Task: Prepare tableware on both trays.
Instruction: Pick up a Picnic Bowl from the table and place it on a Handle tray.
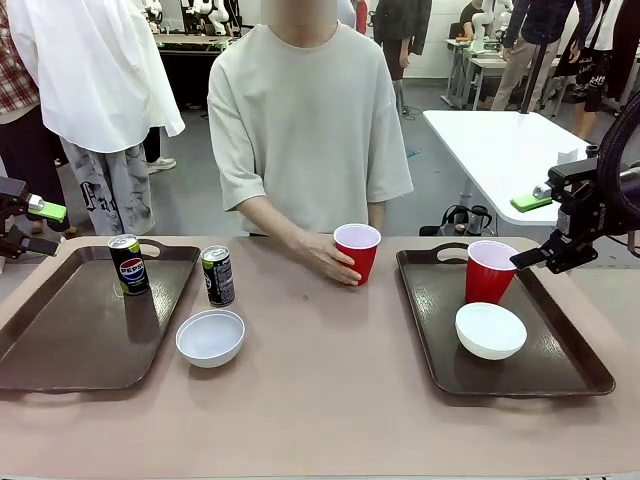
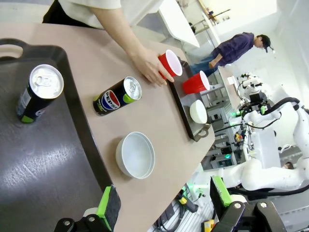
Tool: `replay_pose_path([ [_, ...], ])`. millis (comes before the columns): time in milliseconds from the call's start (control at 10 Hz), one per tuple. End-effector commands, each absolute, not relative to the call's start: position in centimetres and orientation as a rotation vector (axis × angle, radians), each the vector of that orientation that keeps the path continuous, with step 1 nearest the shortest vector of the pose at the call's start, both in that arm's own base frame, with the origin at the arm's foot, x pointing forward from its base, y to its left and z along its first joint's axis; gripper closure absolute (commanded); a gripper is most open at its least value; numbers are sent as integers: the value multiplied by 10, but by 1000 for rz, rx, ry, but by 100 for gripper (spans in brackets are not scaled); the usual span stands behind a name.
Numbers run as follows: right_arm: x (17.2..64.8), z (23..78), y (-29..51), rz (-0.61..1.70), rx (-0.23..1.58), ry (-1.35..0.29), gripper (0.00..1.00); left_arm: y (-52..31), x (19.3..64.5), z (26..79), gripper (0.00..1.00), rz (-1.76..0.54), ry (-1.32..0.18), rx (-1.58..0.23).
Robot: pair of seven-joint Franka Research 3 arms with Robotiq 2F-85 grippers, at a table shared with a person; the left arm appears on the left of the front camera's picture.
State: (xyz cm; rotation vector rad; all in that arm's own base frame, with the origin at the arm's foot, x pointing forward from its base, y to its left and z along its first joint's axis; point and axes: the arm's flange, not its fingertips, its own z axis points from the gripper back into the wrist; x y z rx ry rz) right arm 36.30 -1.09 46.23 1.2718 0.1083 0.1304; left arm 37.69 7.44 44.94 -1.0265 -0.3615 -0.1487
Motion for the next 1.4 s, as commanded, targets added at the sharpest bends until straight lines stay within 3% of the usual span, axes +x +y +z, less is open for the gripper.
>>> replay_pose_path([
  [0,363,463,-18,153,1263,110,0,75,378,450,0,-158,-379,-1045],
  [100,363,463,-18,153,1263,110,0,74,377,449,0,-149,-361,-1026],
  [300,363,463,-18,153,1263,110,0,-7,403,476,0,-198,-346,-741],
  [500,363,463,-18,153,1263,110,0,-48,410,476,0,-236,-305,-571],
  [1300,363,463,-18,153,1263,110,0,-65,363,458,0,-361,-240,-311],
])
